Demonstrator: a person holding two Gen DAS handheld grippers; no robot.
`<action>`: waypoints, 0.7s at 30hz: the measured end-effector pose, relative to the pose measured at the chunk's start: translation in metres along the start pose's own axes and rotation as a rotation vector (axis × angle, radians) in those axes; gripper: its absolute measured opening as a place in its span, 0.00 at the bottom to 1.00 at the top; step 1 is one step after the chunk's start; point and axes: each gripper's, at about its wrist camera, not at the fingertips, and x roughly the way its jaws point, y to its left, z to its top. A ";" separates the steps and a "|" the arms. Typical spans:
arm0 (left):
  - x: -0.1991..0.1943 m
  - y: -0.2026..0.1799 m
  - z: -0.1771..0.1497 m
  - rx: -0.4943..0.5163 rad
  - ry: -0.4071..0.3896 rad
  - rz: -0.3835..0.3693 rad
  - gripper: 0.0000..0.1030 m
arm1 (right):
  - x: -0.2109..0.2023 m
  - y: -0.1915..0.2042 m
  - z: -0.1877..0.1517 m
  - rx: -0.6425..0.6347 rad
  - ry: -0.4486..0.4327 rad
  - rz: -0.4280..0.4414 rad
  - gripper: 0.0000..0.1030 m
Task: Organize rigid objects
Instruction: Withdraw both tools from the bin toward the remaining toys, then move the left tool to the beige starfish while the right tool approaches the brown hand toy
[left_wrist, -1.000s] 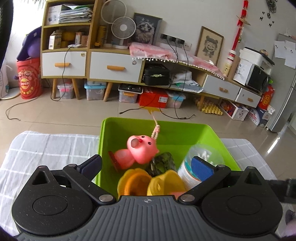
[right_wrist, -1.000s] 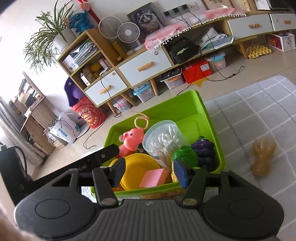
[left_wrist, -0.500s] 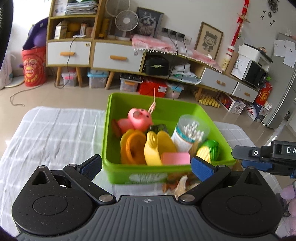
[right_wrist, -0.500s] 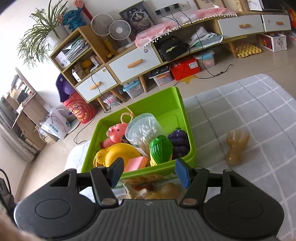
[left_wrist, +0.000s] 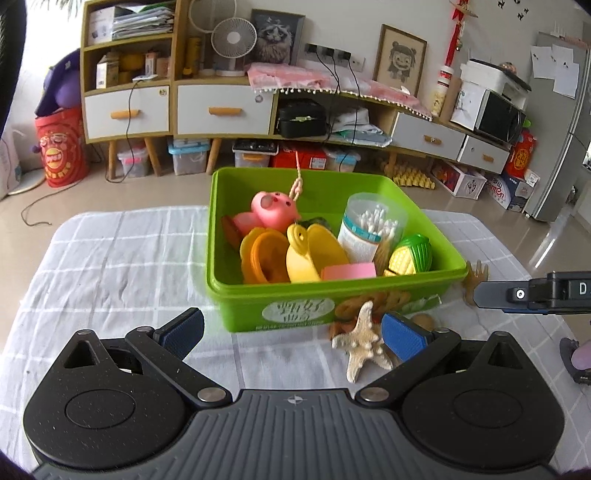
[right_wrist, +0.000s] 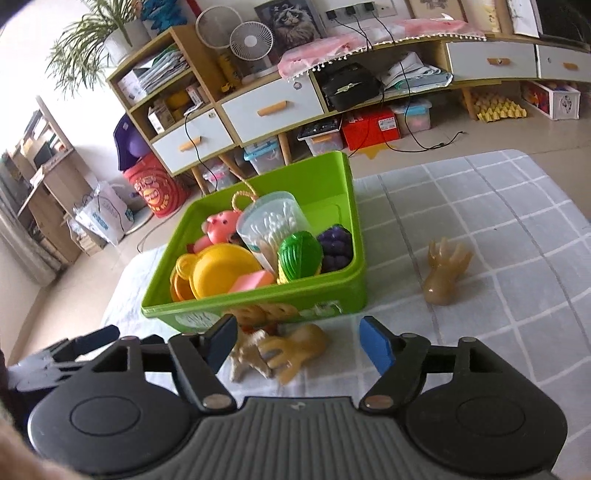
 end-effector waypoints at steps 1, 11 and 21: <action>0.000 0.001 -0.002 -0.002 0.005 -0.004 0.98 | 0.000 -0.002 -0.002 -0.007 0.001 -0.001 0.51; 0.000 -0.005 -0.021 0.060 0.023 -0.016 0.98 | -0.001 -0.012 -0.016 -0.072 0.013 -0.004 0.52; 0.009 -0.014 -0.033 0.113 0.037 -0.036 0.98 | 0.008 -0.030 -0.025 -0.084 0.054 -0.039 0.53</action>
